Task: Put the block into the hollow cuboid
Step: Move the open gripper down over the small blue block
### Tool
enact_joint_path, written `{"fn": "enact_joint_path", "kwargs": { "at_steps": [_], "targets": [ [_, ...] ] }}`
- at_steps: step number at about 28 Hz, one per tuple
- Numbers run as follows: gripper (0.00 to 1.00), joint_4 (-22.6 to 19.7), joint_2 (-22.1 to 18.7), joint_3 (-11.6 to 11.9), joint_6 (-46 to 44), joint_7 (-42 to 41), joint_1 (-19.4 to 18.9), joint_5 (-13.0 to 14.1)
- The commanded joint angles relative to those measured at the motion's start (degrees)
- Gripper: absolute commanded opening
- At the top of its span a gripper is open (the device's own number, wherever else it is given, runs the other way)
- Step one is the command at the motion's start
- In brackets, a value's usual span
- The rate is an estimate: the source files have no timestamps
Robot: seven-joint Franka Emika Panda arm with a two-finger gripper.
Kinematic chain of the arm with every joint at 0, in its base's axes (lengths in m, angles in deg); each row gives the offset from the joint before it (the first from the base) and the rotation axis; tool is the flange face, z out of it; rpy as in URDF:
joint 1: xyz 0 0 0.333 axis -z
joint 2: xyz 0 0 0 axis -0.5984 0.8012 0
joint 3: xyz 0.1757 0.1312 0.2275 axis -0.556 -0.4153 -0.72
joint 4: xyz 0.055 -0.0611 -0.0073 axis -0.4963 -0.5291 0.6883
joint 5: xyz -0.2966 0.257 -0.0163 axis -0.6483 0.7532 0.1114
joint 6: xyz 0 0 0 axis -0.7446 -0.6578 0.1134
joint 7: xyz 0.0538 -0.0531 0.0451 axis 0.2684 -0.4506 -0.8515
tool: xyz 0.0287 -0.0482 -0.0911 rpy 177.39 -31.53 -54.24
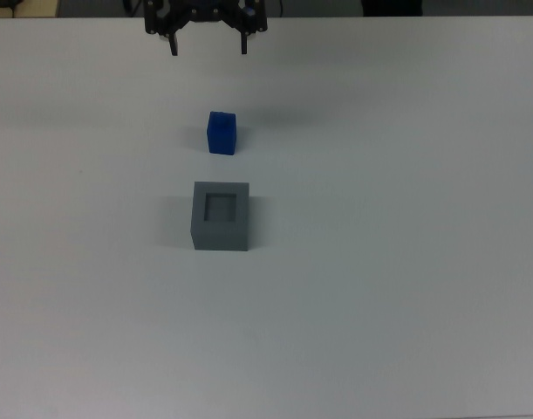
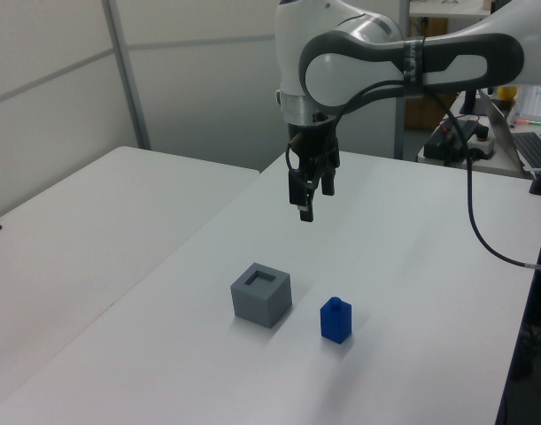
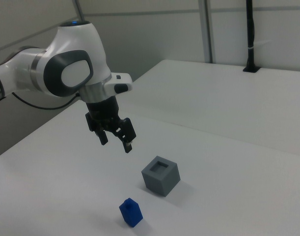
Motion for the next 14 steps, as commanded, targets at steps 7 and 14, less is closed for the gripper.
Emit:
{"fn": "enact_joint_path", "kwargs": {
  "at_steps": [7,14],
  "targets": [
    [1.0,-10.59,-0.28,0.62,13.31,-1.5,0.56,1.85],
    [1.0,-20.52,-3.0,0.62,20.79,-1.33,0.56,1.68]
  ]
}}
